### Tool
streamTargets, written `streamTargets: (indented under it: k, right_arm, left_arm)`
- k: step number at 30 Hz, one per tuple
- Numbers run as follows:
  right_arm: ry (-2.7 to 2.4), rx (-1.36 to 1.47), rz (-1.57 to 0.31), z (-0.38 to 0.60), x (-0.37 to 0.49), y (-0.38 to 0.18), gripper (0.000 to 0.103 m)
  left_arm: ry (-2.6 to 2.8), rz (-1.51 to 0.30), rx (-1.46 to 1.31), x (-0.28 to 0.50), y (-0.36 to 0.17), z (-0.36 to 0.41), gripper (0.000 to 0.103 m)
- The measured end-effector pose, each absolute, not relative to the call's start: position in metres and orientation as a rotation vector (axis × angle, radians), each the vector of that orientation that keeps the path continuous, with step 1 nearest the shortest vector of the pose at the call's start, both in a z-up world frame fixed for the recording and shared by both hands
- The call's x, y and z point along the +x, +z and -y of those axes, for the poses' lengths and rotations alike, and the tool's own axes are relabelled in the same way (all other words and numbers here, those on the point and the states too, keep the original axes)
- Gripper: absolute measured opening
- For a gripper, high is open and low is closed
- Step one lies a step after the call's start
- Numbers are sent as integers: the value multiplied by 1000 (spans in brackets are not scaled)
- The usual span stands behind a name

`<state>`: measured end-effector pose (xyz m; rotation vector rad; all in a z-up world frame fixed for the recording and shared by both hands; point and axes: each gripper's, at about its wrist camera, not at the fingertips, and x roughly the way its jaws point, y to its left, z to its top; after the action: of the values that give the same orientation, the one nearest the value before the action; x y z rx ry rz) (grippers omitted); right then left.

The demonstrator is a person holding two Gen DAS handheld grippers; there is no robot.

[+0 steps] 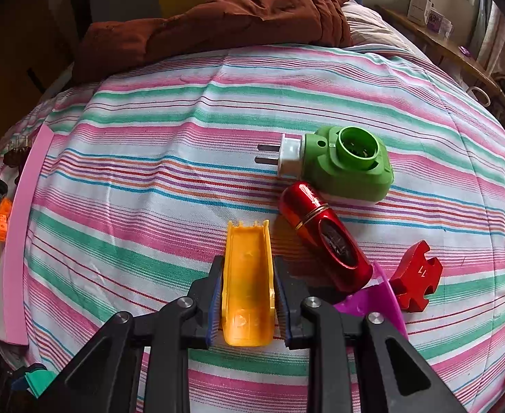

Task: Organize rigid objects
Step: 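Carry the green spool into the tray and open the left gripper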

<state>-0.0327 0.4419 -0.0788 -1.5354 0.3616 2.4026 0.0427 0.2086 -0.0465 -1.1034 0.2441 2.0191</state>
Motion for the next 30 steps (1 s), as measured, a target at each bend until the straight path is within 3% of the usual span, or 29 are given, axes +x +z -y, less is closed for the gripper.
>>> streamTargets:
  k: [18, 30]
  right_arm:
    - [2426, -1521, -151, -425, -29, -80, 26]
    - [2428, -1514, -90, -421, -32, -81, 26]
  left_arm:
    - [2264, -1, -1092, -7, 14, -128, 60]
    - [2470, -45, -1143, -32, 7, -89, 60]
